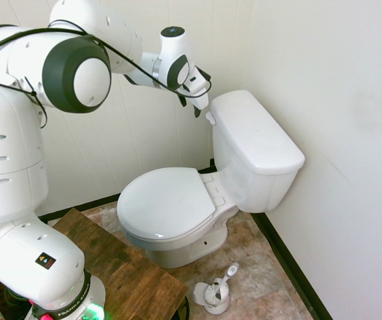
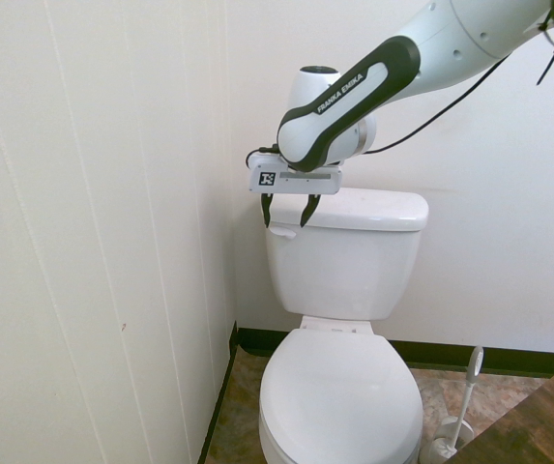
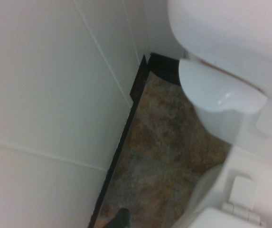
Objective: Flush the toilet
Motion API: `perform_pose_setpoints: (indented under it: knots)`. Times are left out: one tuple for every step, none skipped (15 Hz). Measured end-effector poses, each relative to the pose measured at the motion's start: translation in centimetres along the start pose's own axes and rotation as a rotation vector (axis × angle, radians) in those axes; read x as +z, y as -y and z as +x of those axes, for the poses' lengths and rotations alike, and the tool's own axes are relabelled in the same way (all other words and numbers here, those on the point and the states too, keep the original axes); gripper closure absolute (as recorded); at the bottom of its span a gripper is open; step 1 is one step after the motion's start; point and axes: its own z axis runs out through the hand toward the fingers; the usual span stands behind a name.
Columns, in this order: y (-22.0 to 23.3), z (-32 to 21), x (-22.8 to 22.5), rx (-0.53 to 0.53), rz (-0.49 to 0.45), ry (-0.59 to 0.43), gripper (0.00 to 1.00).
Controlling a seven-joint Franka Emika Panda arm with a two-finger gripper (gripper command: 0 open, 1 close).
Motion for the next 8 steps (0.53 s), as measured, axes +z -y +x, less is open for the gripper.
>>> perform_pose_setpoints:
  knots:
    - [0.7, 0.6, 0.7, 0.021, 0.003, -0.014, 1.00]
    - [1.4, 1.2, 1.5, 0.044, 0.005, -0.030, 1.00]
    - [2.0, 1.5, 2.1, 0.063, 0.009, -0.041, 1.00]
    - [2.7, 1.7, 2.5, 0.078, 0.015, -0.050, 1.00]
    - [3.3, 1.8, 2.9, 0.088, 0.023, -0.058, 1.00]
    - [3.9, 1.8, 3.1, 0.094, 0.031, -0.065, 1.00]
    - [4.4, 2.0, 3.4, 0.103, 0.036, -0.073, 1.00]
    - [4.7, 2.5, 3.6, 0.114, 0.041, -0.083, 1.00]
